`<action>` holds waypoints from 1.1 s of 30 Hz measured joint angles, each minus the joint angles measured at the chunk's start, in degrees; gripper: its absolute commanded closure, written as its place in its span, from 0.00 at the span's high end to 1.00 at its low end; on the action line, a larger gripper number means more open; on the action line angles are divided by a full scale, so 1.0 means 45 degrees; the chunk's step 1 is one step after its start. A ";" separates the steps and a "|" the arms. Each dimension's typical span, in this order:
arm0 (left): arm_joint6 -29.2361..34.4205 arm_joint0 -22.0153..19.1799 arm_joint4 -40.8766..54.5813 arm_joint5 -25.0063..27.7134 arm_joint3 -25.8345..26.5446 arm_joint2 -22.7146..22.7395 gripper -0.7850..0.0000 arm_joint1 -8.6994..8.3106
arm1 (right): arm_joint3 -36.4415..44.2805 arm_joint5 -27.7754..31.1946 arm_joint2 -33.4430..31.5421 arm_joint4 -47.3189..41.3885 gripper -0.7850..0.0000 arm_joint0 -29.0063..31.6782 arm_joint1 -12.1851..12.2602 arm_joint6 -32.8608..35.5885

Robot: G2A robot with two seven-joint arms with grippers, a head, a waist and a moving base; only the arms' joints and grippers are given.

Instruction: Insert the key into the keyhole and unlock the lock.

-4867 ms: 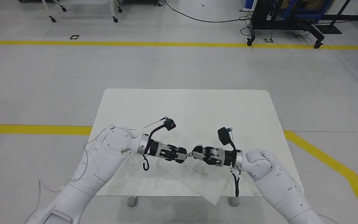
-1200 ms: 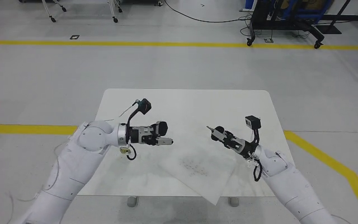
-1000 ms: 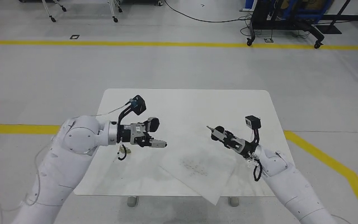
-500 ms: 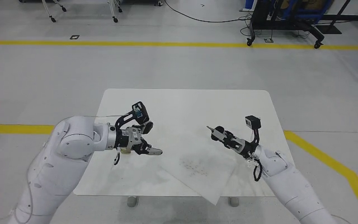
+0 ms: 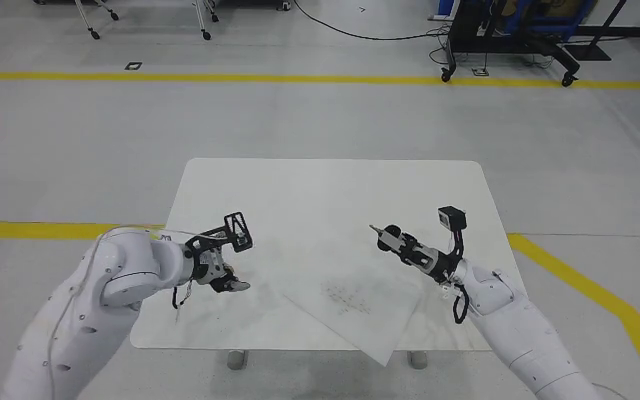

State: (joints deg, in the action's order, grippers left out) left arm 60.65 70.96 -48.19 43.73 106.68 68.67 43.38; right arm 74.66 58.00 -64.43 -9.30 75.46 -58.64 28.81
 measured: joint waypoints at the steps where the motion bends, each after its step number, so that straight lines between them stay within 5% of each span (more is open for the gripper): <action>1: -0.0192 -0.0061 -0.0507 0.0190 -0.0300 -0.0224 1.00 -0.0212 | 0.0000 0.0000 0.0000 0.0000 0.00 0.0000 0.0000 0.0000; 4: -0.0371 -0.0553 -0.1049 0.0355 -0.1034 -0.0867 0.95 -0.0640 | 0.0000 0.0000 0.0000 0.0000 0.00 0.0000 0.0000 0.0000; 9: -0.0630 -0.1345 -0.1451 0.0612 -0.1422 -0.1904 0.57 -0.0984 | 0.0000 0.0000 0.0000 0.0000 0.00 0.0000 0.0000 0.0000; 13: -0.0301 -0.2025 -0.1427 0.0283 -0.1948 -0.2508 0.49 -0.0983 | 0.0000 0.0000 0.0000 0.0000 0.00 0.0000 0.0000 0.0000; 25: -0.1003 -0.4337 -0.1602 0.0984 -0.3794 -0.5485 0.54 -0.0320 | 0.0000 0.0000 0.0000 0.0000 0.00 0.0000 0.0000 0.0000; 33: -0.1083 -0.5824 -0.1292 0.1062 -0.5410 -0.6964 0.44 0.0282 | 0.0000 0.0000 0.0000 0.0000 0.00 0.0000 0.0000 0.0000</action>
State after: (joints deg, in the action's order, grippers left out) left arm 55.77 44.76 -54.00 48.51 82.34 37.33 44.65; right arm 74.66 58.00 -64.43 -9.30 75.46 -58.64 28.81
